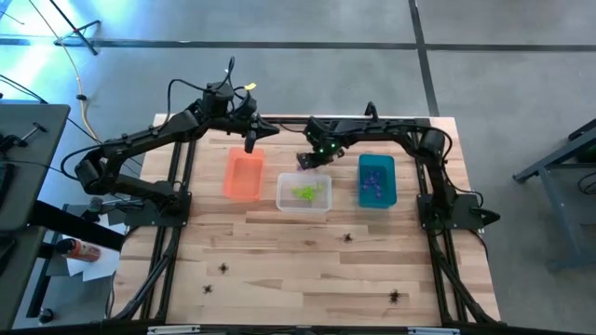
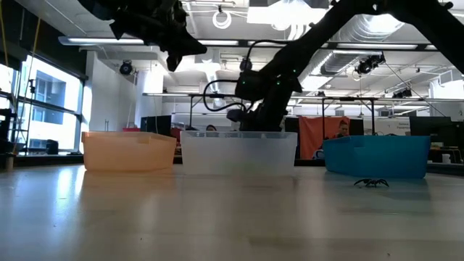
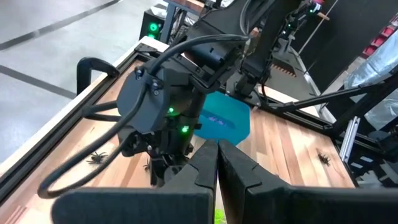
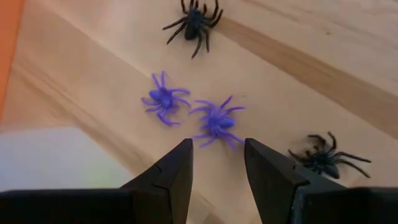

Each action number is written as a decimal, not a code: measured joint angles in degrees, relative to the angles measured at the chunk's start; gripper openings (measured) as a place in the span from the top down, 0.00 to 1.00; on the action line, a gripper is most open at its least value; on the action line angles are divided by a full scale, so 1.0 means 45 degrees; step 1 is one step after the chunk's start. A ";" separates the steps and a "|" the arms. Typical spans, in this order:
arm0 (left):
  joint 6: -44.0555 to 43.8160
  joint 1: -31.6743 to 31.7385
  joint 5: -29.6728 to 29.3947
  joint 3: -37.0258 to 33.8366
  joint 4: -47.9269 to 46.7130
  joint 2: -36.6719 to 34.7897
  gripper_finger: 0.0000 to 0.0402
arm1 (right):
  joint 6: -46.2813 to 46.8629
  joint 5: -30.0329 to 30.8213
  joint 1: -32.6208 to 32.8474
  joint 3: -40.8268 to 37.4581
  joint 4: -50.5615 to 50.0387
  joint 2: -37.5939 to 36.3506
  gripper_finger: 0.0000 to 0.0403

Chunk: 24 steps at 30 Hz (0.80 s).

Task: Sort Halloween decoration
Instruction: Put the purple spider toy into the blue bin

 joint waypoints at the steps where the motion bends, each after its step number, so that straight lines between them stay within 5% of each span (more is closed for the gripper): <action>1: 0.0031 0.0000 -0.0005 0.0000 0.0000 0.0000 1.00 | 0.0000 0.0002 0.0052 0.0000 -0.0019 0.0000 0.66; 12: 0.0234 0.0000 -0.0111 0.0000 -0.0010 0.0000 1.00 | -0.0186 0.1219 0.0135 -0.0005 0.0136 0.0053 0.67; 19: 0.0167 0.0000 -0.0107 -0.0005 -0.0015 0.0000 1.00 | -0.1405 0.1345 0.0107 -0.0020 0.0080 0.0064 0.95; 24: 0.0162 0.0000 -0.0107 -0.0005 -0.0029 -0.0003 1.00 | -0.1736 0.1142 0.0035 -0.0024 0.0184 0.0051 0.99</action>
